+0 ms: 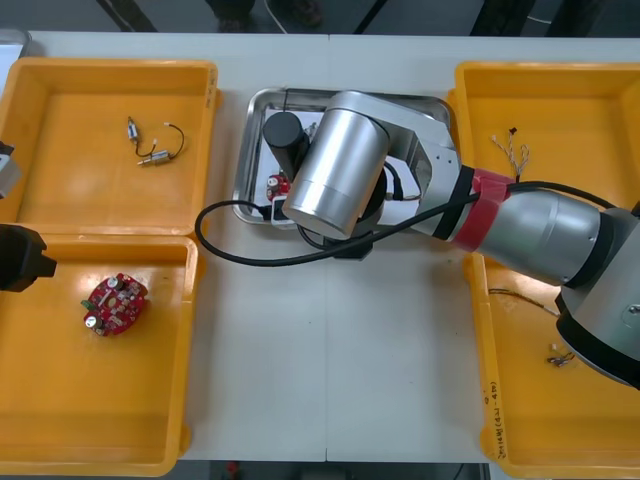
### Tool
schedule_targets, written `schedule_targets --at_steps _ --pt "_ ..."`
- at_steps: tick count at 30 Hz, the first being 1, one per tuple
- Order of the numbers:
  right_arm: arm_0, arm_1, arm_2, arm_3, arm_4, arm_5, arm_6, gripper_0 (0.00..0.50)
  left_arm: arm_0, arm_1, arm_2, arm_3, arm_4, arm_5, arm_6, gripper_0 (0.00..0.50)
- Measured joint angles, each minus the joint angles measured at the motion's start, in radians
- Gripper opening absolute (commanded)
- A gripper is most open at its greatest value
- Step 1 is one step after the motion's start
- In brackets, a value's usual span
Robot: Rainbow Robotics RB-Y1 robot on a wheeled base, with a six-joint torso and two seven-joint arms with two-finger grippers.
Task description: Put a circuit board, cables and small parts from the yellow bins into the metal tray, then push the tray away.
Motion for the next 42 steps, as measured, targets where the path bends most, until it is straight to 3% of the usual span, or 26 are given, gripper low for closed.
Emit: schedule_targets --at_steps 16,42 --pt "-0.058 0.024 0.000 0.068 -0.002 -0.013 0.059 0.000 0.000 0.000 0.000 0.000 0.000 0.000 0.000 0.500" --pt "-0.130 0.040 0.000 0.238 0.037 -0.158 0.164 0.000 0.000 0.000 0.000 0.000 0.000 0.000 0.000 0.500"
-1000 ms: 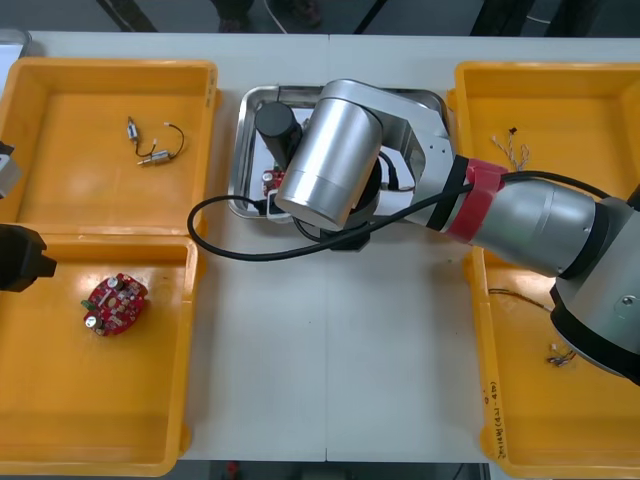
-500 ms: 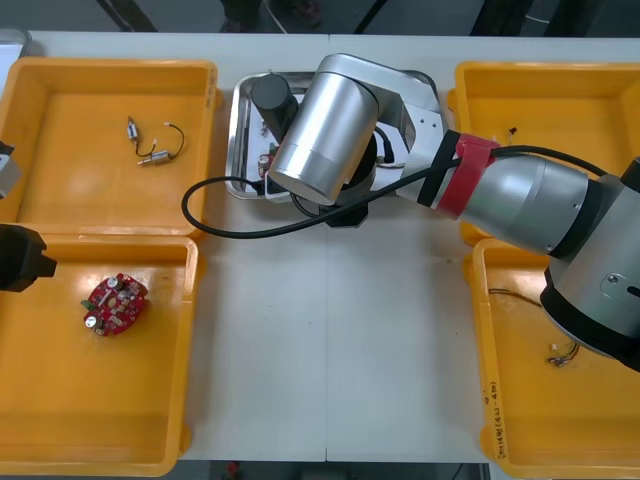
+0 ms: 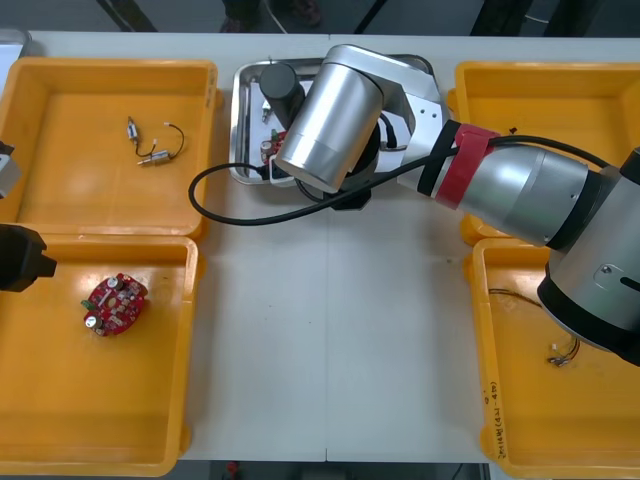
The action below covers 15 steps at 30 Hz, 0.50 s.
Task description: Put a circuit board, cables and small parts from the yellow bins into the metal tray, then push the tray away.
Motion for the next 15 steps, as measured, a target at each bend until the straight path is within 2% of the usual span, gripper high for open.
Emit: schedule_targets --at_steps 15 --pt "-0.015 0.001 0.000 0.068 0.017 -0.063 0.018 0.000 0.000 0.000 0.000 0.000 0.000 0.000 0.000 0.500"
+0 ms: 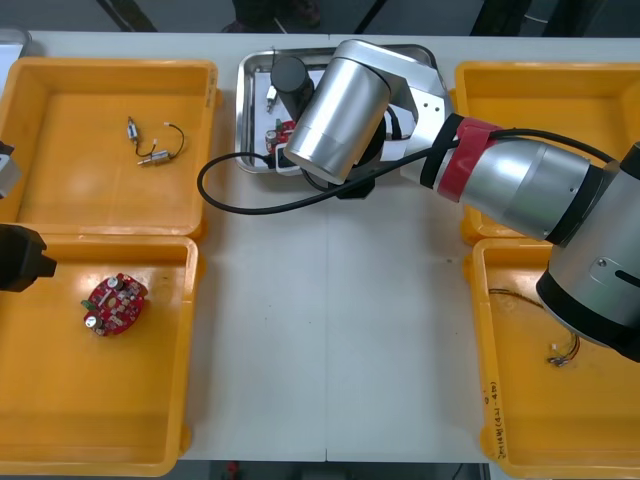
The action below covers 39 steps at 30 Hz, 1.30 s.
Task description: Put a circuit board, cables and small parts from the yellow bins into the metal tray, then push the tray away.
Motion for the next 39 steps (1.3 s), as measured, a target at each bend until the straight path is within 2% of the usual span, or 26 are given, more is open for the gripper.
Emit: schedule_targets --at_steps 15,17,18,19,22,24,33,39 --pt "-0.004 0.001 -0.002 0.041 -0.001 -0.035 0.000 0.000 0.000 0.000 0.000 0.000 0.000 0.000 0.000 0.500" --pt "-0.004 0.001 -0.002 0.041 -0.001 -0.036 0.000 0.123 0.000 0.000 0.000 0.000 0.000 0.000 0.000 0.500" --pt "-0.004 0.001 -0.002 0.041 -0.001 -0.036 0.000 0.271 0.000 0.000 0.000 0.000 0.000 0.000 0.000 0.500" --pt "-0.004 0.001 -0.002 0.041 -0.001 -0.037 0.000 0.361 0.000 0.000 0.000 0.000 0.000 0.000 0.000 0.500" --pt "-0.004 0.001 -0.002 0.041 -0.002 -0.037 0.001 0.468 0.000 0.000 0.000 0.000 0.000 0.000 0.000 0.500" --pt "-0.004 0.001 -0.002 0.041 -0.002 -0.037 0.002 0.500 0.000 0.000 0.000 0.000 0.000 0.000 0.000 0.500" --pt "-0.005 0.002 -0.018 0.042 -0.002 -0.027 0.007 0.500 0.000 0.000 0.000 0.000 0.000 0.000 0.000 0.500" --pt "-0.004 0.005 -0.104 0.021 0.000 0.090 0.030 0.500 0.000 0.000 0.000 0.000 0.000 0.000 0.000 0.500"
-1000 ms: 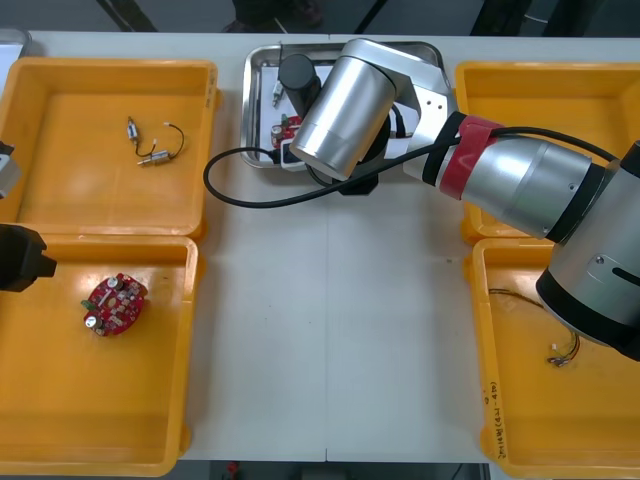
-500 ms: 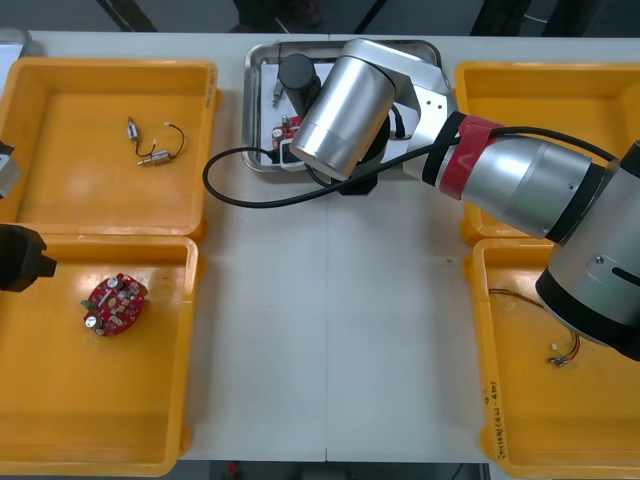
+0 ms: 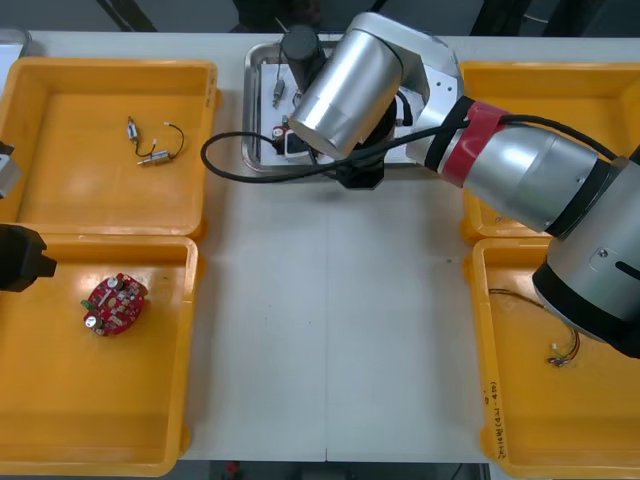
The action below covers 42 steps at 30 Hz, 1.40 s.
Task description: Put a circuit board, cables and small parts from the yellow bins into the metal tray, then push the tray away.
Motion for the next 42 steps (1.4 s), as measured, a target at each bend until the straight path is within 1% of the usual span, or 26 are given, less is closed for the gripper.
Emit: schedule_targets --at_steps 2,7,13,14,22,26,29,32,36,42 --pt "0.001 0.000 -0.043 -0.029 0.004 0.052 0.000 0.500 0.000 0.000 0.000 0.000 0.000 0.000 0.000 0.500" --pt "0.014 0.000 -0.149 -0.150 0.050 0.220 0.000 0.500 0.000 0.000 0.000 0.000 0.000 0.000 0.000 0.500" --pt "0.059 0.000 -0.277 -0.304 0.101 0.433 -0.001 0.500 0.000 0.000 0.000 0.000 0.000 0.000 0.000 0.500" --pt "0.069 0.000 -0.298 -0.331 0.110 0.455 -0.002 0.500 0.000 0.000 0.000 0.000 0.000 0.000 0.000 0.500" --pt "0.178 -0.001 -0.486 -0.580 0.173 0.462 -0.021 0.500 0.000 0.000 0.000 0.000 0.000 0.000 0.000 0.500" --pt "0.227 -0.003 -0.599 -0.664 0.179 0.463 -0.038 0.500 0.000 0.000 0.000 0.000 0.000 0.000 0.000 0.500" --pt "0.271 -0.019 -0.677 -0.738 0.178 0.464 -0.050 0.500 0.000 0.000 0.000 0.000 0.000 0.000 0.000 0.500" --pt "0.326 -0.053 -0.737 -0.809 0.147 0.464 -0.101 0.500 0.000 0.000 0.000 -0.001 0.000 0.000 0.000 0.500" --pt "0.409 -0.108 -0.805 -0.886 0.096 0.464 -0.276 0.500 0.000 0.000 0.000 -0.001 0.000 0.000 0.000 0.500" --pt "0.533 -0.171 -0.924 -0.967 0.016 0.464 -0.307 0.500 0.000 0.000 0.000 -0.001 0.000 0.000 0.000 0.500"
